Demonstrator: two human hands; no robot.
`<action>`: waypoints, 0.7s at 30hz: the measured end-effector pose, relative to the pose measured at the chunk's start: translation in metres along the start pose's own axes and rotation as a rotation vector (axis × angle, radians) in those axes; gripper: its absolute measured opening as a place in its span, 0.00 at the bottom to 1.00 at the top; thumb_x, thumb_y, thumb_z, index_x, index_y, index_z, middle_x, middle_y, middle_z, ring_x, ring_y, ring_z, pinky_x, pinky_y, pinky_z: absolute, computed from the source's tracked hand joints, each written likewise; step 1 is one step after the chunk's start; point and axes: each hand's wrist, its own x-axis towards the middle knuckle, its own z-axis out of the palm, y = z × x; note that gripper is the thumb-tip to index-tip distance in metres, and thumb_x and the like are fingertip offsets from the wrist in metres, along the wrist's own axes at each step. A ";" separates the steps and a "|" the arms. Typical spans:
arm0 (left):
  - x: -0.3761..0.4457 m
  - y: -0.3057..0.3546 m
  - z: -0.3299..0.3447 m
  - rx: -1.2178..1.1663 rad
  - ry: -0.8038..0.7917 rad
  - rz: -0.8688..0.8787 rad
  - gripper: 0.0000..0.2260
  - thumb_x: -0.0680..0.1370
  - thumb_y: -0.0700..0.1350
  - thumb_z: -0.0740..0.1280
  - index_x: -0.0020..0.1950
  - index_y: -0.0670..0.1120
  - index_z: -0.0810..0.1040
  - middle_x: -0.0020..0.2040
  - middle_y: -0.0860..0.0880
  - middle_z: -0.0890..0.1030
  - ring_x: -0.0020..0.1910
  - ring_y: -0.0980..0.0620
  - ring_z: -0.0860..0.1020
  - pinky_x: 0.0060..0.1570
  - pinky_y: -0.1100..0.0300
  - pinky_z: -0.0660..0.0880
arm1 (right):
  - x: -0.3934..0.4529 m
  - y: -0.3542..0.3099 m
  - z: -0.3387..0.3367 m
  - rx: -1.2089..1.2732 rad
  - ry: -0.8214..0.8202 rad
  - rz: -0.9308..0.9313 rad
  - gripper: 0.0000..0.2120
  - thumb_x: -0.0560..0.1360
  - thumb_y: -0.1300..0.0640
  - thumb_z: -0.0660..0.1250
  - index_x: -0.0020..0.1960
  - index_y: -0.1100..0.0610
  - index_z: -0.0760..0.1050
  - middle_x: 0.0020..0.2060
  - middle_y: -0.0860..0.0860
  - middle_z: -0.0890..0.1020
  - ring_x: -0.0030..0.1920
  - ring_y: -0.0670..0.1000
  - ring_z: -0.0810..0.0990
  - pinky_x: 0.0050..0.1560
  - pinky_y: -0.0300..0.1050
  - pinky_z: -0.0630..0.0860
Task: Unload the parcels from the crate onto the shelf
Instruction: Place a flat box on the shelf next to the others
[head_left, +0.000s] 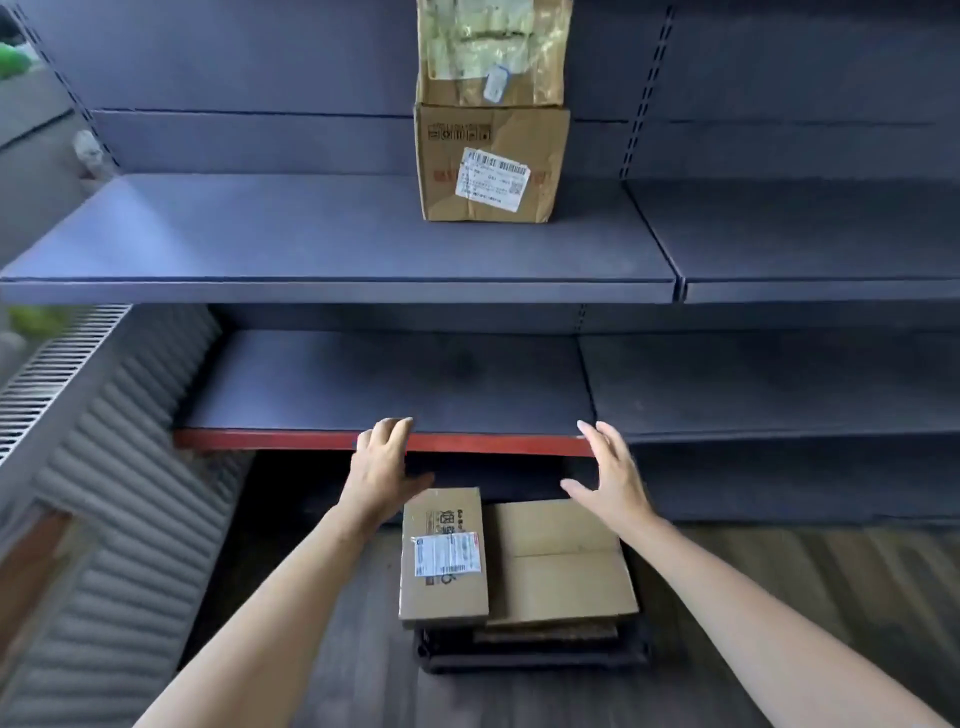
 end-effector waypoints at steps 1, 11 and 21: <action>-0.010 -0.005 0.009 -0.001 -0.018 -0.020 0.35 0.69 0.47 0.74 0.71 0.42 0.65 0.68 0.42 0.68 0.65 0.39 0.66 0.64 0.49 0.65 | -0.009 0.008 0.006 -0.006 -0.016 0.019 0.35 0.69 0.59 0.72 0.72 0.56 0.61 0.72 0.57 0.59 0.72 0.56 0.61 0.68 0.43 0.58; -0.093 -0.040 0.086 -0.066 -0.210 -0.234 0.35 0.70 0.47 0.73 0.72 0.44 0.61 0.69 0.44 0.67 0.67 0.42 0.64 0.66 0.52 0.60 | -0.067 0.055 0.053 -0.009 -0.197 0.135 0.34 0.69 0.60 0.72 0.72 0.59 0.61 0.70 0.58 0.62 0.70 0.56 0.63 0.69 0.43 0.58; -0.092 -0.060 0.122 -0.066 -0.237 -0.298 0.36 0.70 0.46 0.74 0.73 0.45 0.60 0.70 0.43 0.66 0.67 0.40 0.63 0.64 0.47 0.64 | -0.050 0.075 0.089 -0.006 -0.298 0.143 0.34 0.70 0.60 0.71 0.72 0.60 0.60 0.71 0.59 0.61 0.70 0.56 0.62 0.68 0.42 0.57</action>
